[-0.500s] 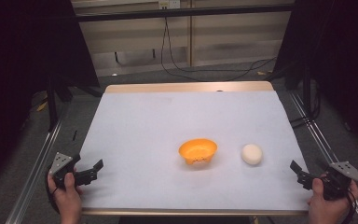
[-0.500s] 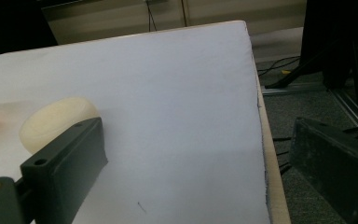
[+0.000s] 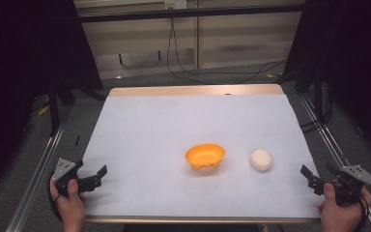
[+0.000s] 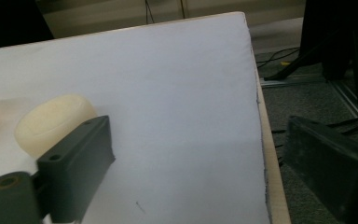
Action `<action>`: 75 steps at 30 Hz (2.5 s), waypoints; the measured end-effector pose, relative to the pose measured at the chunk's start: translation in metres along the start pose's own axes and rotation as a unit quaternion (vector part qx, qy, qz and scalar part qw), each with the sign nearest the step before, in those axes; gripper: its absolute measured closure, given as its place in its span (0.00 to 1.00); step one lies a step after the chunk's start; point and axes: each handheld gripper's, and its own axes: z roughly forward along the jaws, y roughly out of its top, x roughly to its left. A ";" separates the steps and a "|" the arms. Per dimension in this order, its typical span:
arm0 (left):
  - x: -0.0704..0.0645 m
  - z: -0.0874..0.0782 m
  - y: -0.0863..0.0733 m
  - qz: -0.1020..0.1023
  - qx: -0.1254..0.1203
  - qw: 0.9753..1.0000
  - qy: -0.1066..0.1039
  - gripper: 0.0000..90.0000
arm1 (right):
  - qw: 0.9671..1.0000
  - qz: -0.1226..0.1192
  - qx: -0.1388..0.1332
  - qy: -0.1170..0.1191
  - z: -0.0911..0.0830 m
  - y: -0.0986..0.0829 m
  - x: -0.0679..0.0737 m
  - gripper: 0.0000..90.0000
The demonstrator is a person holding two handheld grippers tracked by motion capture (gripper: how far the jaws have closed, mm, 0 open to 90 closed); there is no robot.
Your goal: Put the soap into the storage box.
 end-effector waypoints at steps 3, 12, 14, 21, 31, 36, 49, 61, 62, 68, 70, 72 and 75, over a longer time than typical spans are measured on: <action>0.000 0.000 0.000 0.000 0.002 1.000 0.003 0.01 | 0.999 -0.029 0.019 -0.009 0.003 0.005 0.007 0.16; 0.000 0.000 0.000 0.000 0.000 1.000 -0.001 0.01 | 0.988 -0.104 0.109 0.017 0.023 0.019 0.031 0.14; 0.000 0.000 0.000 -0.001 0.001 1.000 -0.002 0.01 | 0.986 -0.106 0.131 0.012 0.027 0.024 0.032 0.14; 0.001 0.000 0.000 -0.001 0.001 1.000 -0.003 0.01 | 0.970 -0.104 0.219 0.028 0.037 0.036 0.032 0.10; 0.000 0.000 0.000 -0.001 0.002 1.000 -0.003 0.01 | 0.952 -0.129 0.277 0.031 0.049 0.044 0.042 0.05; 0.000 0.000 0.000 0.000 0.002 1.000 -0.002 0.01 | 0.945 -0.137 0.295 0.042 0.053 0.048 0.047 0.05; 0.000 0.000 0.000 0.001 0.002 1.000 0.000 0.01 | 0.930 -0.153 0.328 0.060 0.067 0.052 0.064 0.02; 0.000 0.000 0.000 0.000 0.002 1.000 -0.002 0.01 | 0.925 -0.161 0.335 0.072 0.080 0.055 0.080 0.02; 0.000 0.000 0.000 0.000 0.002 1.000 -0.002 0.01 | 0.925 -0.163 0.334 0.075 0.081 0.055 0.082 0.02; 0.001 0.000 0.000 0.000 0.002 1.000 -0.003 0.01 | 0.923 -0.164 0.339 0.079 0.088 0.056 0.089 0.02; 0.001 0.000 0.000 -0.001 0.002 1.000 -0.003 0.01 | 0.923 -0.159 0.342 0.080 0.090 0.056 0.092 0.02; 0.001 0.000 0.000 -0.001 0.002 1.000 -0.003 0.01 | 0.922 -0.164 0.341 0.082 0.092 0.056 0.094 0.02; 0.001 0.000 0.000 -0.001 0.002 1.000 -0.003 0.01 | 0.922 -0.163 0.341 0.089 0.095 0.057 0.098 0.02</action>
